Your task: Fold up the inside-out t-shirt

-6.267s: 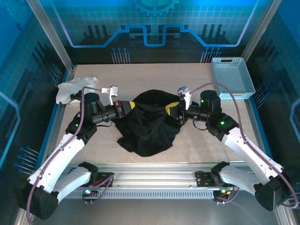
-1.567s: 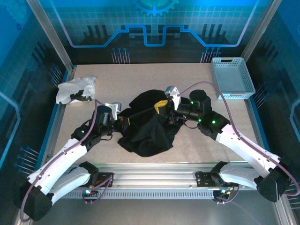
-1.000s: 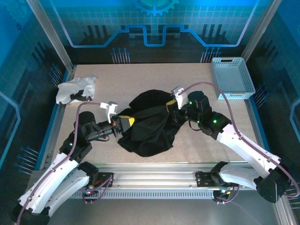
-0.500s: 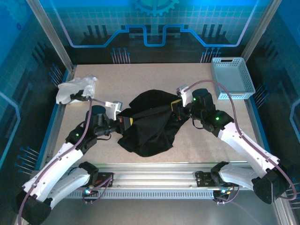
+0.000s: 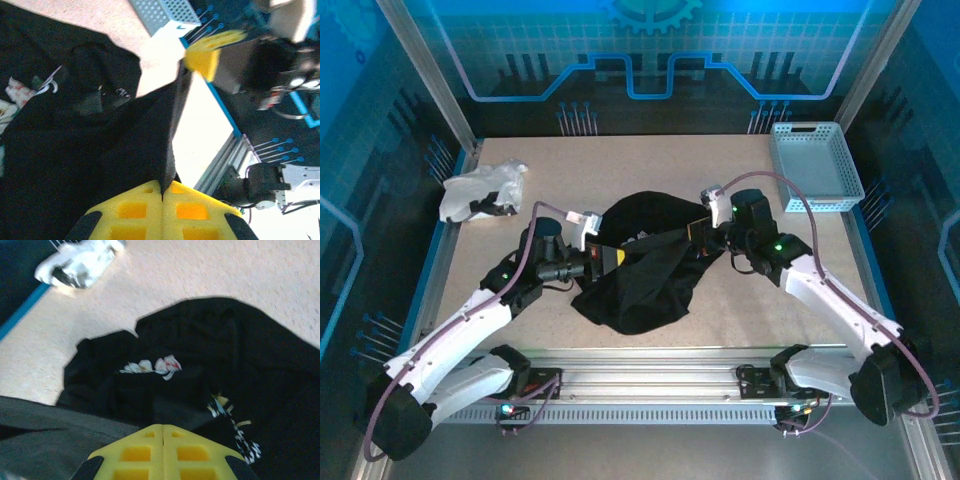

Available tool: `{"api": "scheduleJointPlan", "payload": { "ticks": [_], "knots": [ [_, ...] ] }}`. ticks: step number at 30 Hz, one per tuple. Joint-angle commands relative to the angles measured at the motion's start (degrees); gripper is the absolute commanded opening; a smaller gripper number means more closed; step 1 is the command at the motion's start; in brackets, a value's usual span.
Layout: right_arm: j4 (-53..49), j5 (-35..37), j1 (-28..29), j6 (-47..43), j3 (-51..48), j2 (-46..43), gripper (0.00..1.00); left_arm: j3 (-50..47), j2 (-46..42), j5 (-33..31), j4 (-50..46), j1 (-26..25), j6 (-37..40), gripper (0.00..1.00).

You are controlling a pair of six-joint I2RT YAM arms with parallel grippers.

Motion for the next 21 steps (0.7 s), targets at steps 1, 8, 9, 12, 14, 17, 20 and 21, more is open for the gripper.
{"api": "scheduleJointPlan", "payload": {
  "ticks": [1,8,9,12,14,17,20,21],
  "knots": [
    [-4.07,1.4,-0.35,-0.76,2.08,1.73,0.0,0.79,-0.14,3.9,4.24,-0.26,0.37,0.0],
    [-0.56,-5.42,1.86,-11.22,0.79,-1.9,0.37,4.12,-0.64,3.74,-0.66,-0.17,4.37,0.0],
    [0.12,-6.42,2.26,-12.85,0.66,-2.58,0.4,4.54,-0.84,3.34,-1.65,-0.16,4.74,0.0],
    [1.39,-10.09,3.49,-16.81,0.74,-3.3,0.46,5.4,-1.53,2.56,-3.82,-0.2,5.6,0.0],
    [2.06,-13.34,4.42,-19.23,0.88,-3.09,0.49,5.77,-1.96,2.28,-4.47,-0.2,5.77,0.0],
    [1.9,-16.2,6.19,-22.37,1.9,-1.9,0.51,6.17,-2.25,2.14,-5.15,-0.2,6.22,0.0],
    [1.69,-17.12,7.31,-24.44,3.46,0.3,0.53,6.32,-2.16,2.22,-5.5,-0.18,6.4,0.0],
    [1.29,-16.81,7.5,-25.05,4.33,1.37,0.54,6.39,-2.16,2.24,-5.46,-0.2,6.35,0.0]
  ]
}}
